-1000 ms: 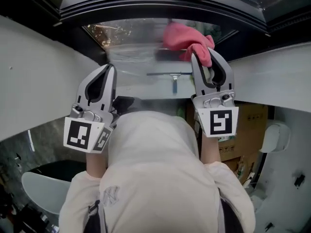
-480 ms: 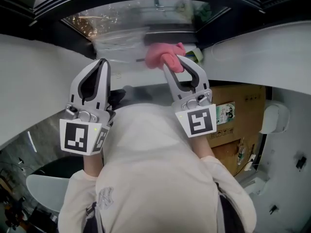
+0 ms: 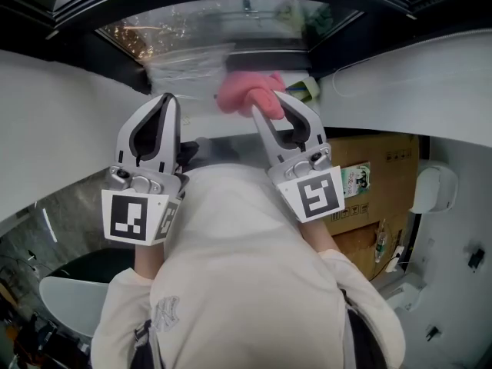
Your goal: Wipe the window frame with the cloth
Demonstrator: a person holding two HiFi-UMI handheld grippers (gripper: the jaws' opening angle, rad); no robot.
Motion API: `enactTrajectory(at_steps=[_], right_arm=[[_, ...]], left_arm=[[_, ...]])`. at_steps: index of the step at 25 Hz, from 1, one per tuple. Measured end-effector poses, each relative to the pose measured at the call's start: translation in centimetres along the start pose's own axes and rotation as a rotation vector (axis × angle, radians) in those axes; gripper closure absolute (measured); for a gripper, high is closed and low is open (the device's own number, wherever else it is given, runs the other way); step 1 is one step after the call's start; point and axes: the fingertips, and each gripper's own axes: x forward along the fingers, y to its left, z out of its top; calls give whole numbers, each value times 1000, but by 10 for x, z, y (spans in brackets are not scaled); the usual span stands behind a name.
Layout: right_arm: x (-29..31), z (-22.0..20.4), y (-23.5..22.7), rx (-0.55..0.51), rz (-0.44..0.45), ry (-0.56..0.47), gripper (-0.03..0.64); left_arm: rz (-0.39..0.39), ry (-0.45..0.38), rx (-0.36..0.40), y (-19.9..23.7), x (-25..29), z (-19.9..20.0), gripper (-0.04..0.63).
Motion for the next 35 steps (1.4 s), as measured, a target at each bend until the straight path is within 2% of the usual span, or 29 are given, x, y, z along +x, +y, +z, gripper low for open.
enactTrajectory(at_steps=[16, 23, 31, 35], right_arm=[[-4, 5, 13, -13, 52, -7, 508], [-4, 0, 11, -35, 59, 20, 508], [-3, 0, 1, -43, 54, 28, 508], [-3, -2, 0, -43, 59, 36, 508]], left_arm=[[-17, 4, -20, -14, -8, 0, 586], [-12, 0, -17, -13, -9, 0, 586], [109, 0, -1, 24, -20, 3, 586], [144, 9, 0, 33, -25, 1, 586]])
